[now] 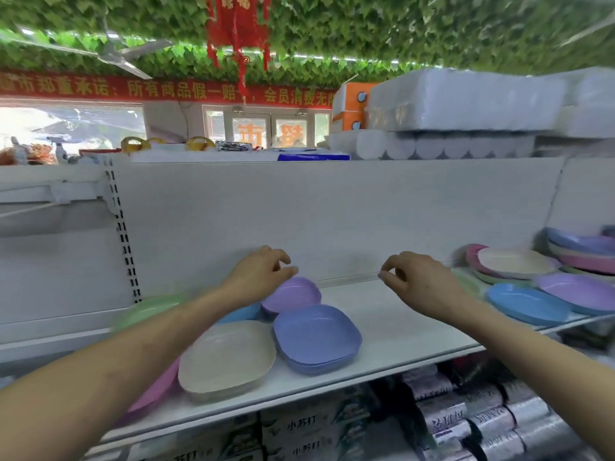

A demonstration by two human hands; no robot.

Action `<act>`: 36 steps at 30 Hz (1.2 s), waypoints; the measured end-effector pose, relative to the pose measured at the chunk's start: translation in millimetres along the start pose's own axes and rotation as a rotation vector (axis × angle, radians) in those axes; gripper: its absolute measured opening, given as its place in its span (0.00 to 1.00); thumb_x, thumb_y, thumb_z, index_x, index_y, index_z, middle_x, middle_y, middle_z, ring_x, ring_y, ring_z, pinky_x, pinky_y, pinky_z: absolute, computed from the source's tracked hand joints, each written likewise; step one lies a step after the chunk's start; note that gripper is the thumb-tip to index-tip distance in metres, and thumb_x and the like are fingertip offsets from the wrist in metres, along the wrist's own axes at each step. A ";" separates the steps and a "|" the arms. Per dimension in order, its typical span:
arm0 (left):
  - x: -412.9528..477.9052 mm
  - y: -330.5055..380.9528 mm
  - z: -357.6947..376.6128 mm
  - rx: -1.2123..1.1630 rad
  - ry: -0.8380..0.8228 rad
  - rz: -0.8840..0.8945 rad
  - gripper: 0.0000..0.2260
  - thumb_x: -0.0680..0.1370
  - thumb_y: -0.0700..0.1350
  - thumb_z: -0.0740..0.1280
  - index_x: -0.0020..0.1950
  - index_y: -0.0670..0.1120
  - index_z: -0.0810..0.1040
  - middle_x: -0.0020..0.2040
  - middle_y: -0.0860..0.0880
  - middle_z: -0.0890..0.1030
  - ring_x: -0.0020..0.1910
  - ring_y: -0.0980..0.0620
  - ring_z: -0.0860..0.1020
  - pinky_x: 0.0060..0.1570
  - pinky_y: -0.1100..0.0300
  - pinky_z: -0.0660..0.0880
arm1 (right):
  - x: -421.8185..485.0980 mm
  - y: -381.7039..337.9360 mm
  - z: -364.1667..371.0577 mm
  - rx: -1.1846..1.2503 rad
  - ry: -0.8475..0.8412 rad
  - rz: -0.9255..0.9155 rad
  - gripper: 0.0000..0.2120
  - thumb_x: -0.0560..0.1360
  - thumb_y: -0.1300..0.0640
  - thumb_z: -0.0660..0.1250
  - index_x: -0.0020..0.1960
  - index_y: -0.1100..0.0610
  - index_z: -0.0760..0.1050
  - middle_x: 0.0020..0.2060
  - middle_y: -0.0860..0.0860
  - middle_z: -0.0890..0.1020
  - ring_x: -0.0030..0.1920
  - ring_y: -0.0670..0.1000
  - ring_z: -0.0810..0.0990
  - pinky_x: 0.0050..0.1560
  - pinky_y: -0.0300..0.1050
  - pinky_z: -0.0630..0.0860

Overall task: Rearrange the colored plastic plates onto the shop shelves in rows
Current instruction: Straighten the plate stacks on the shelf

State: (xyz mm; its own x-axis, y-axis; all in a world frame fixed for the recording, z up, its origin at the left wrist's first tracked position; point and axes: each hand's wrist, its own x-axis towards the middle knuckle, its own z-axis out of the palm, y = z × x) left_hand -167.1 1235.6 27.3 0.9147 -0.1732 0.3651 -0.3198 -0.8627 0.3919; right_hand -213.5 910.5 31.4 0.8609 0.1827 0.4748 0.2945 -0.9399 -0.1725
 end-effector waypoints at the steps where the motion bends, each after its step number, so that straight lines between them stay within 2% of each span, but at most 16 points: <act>1: 4.3 16.9 7.5 0.010 0.005 0.024 0.15 0.81 0.59 0.66 0.62 0.52 0.82 0.51 0.53 0.77 0.47 0.55 0.78 0.54 0.54 0.76 | -3.5 15.6 -7.1 0.008 0.006 0.007 0.11 0.82 0.41 0.61 0.53 0.44 0.80 0.42 0.43 0.76 0.44 0.49 0.76 0.43 0.48 0.72; 5: 20.8 90.2 45.0 -0.030 -0.017 0.107 0.12 0.81 0.57 0.67 0.59 0.53 0.82 0.51 0.52 0.76 0.46 0.56 0.77 0.53 0.56 0.74 | -22.7 87.6 -36.8 -0.007 0.022 0.073 0.10 0.81 0.40 0.62 0.50 0.43 0.79 0.42 0.43 0.77 0.43 0.49 0.76 0.42 0.48 0.72; 7: 29.5 123.4 66.9 -0.053 -0.019 0.132 0.11 0.81 0.58 0.67 0.57 0.55 0.82 0.49 0.54 0.76 0.46 0.56 0.78 0.56 0.54 0.76 | -35.0 124.9 -51.4 0.008 0.020 0.113 0.11 0.81 0.41 0.63 0.41 0.42 0.74 0.36 0.43 0.77 0.39 0.50 0.75 0.39 0.48 0.69; 8: 33.7 138.8 78.1 -0.065 -0.025 0.143 0.10 0.80 0.59 0.67 0.56 0.56 0.82 0.49 0.54 0.77 0.46 0.57 0.78 0.56 0.54 0.76 | -41.6 144.0 -56.9 0.017 0.022 0.129 0.14 0.81 0.42 0.64 0.37 0.42 0.70 0.33 0.44 0.75 0.37 0.50 0.74 0.38 0.48 0.68; 10: 39.3 167.9 100.8 -0.085 -0.040 0.180 0.10 0.80 0.59 0.67 0.56 0.57 0.82 0.49 0.54 0.77 0.46 0.57 0.78 0.56 0.54 0.76 | -56.9 178.5 -65.9 0.032 0.031 0.167 0.17 0.80 0.44 0.66 0.34 0.43 0.67 0.31 0.44 0.74 0.35 0.49 0.72 0.36 0.48 0.66; 14: 46.1 217.1 139.3 -0.117 -0.085 0.221 0.11 0.81 0.58 0.67 0.58 0.56 0.82 0.50 0.53 0.78 0.48 0.55 0.78 0.54 0.56 0.74 | -86.3 236.4 -74.7 0.066 0.021 0.271 0.08 0.81 0.46 0.66 0.44 0.46 0.78 0.36 0.44 0.80 0.38 0.46 0.78 0.39 0.49 0.74; 17: 53.7 243.7 162.7 -0.135 -0.140 0.239 0.11 0.81 0.59 0.66 0.58 0.56 0.81 0.51 0.54 0.78 0.50 0.55 0.77 0.54 0.55 0.74 | -103.0 273.2 -75.2 0.084 0.028 0.341 0.09 0.80 0.50 0.67 0.41 0.47 0.78 0.34 0.47 0.81 0.36 0.46 0.78 0.40 0.49 0.75; 20: 63.5 265.2 183.3 -0.153 -0.183 0.243 0.11 0.81 0.58 0.67 0.59 0.56 0.81 0.52 0.54 0.79 0.51 0.56 0.78 0.54 0.56 0.74 | -116.9 298.7 -75.4 0.100 0.017 0.431 0.07 0.79 0.49 0.66 0.43 0.48 0.79 0.35 0.46 0.83 0.38 0.48 0.81 0.43 0.51 0.79; 24: 77.2 285.4 208.2 -0.139 -0.218 0.291 0.11 0.81 0.57 0.67 0.60 0.56 0.81 0.53 0.54 0.79 0.50 0.57 0.78 0.54 0.56 0.75 | -123.1 317.5 -68.6 0.121 -0.009 0.496 0.08 0.80 0.48 0.67 0.45 0.52 0.77 0.37 0.47 0.83 0.42 0.51 0.81 0.46 0.51 0.78; 26: 85.5 292.5 216.2 -0.140 -0.228 0.310 0.09 0.81 0.55 0.67 0.59 0.56 0.81 0.53 0.54 0.79 0.49 0.57 0.78 0.53 0.56 0.75 | -121.9 319.2 -65.8 0.169 -0.033 0.517 0.09 0.80 0.47 0.67 0.48 0.53 0.75 0.38 0.48 0.83 0.42 0.51 0.81 0.45 0.49 0.77; 29: 101.7 298.1 221.4 -0.160 -0.233 0.297 0.10 0.81 0.54 0.67 0.59 0.55 0.81 0.52 0.55 0.79 0.50 0.56 0.78 0.55 0.54 0.77 | -115.5 318.5 -62.4 0.257 -0.077 0.537 0.11 0.81 0.47 0.67 0.52 0.55 0.72 0.38 0.50 0.84 0.37 0.47 0.81 0.38 0.46 0.75; 33: 124.1 291.8 224.2 -0.160 -0.220 0.258 0.10 0.80 0.53 0.68 0.60 0.54 0.81 0.53 0.53 0.80 0.52 0.53 0.78 0.56 0.54 0.76 | -96.3 316.3 -55.8 0.315 -0.121 0.515 0.11 0.81 0.46 0.66 0.57 0.51 0.70 0.38 0.52 0.86 0.30 0.45 0.78 0.29 0.41 0.74; 34: 128.8 288.8 223.4 -0.148 -0.221 0.253 0.10 0.81 0.52 0.67 0.60 0.53 0.81 0.53 0.53 0.80 0.52 0.53 0.78 0.56 0.54 0.76 | -91.3 314.8 -53.1 0.323 -0.137 0.512 0.11 0.81 0.45 0.65 0.59 0.49 0.70 0.39 0.52 0.85 0.31 0.46 0.79 0.28 0.40 0.74; 36: 138.6 281.2 221.3 -0.118 -0.219 0.246 0.10 0.81 0.53 0.67 0.61 0.53 0.81 0.54 0.52 0.79 0.53 0.52 0.78 0.57 0.54 0.76 | -82.3 311.4 -44.9 0.326 -0.181 0.502 0.16 0.81 0.42 0.64 0.67 0.44 0.69 0.44 0.50 0.85 0.36 0.48 0.81 0.34 0.40 0.75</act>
State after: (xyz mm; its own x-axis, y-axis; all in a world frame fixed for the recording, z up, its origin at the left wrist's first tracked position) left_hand -75.6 863.9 1.2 0.8340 -0.4782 0.2754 -0.5518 -0.7240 0.4139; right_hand -211.2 589.8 -22.7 0.9753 -0.1859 0.1190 -0.0774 -0.7930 -0.6043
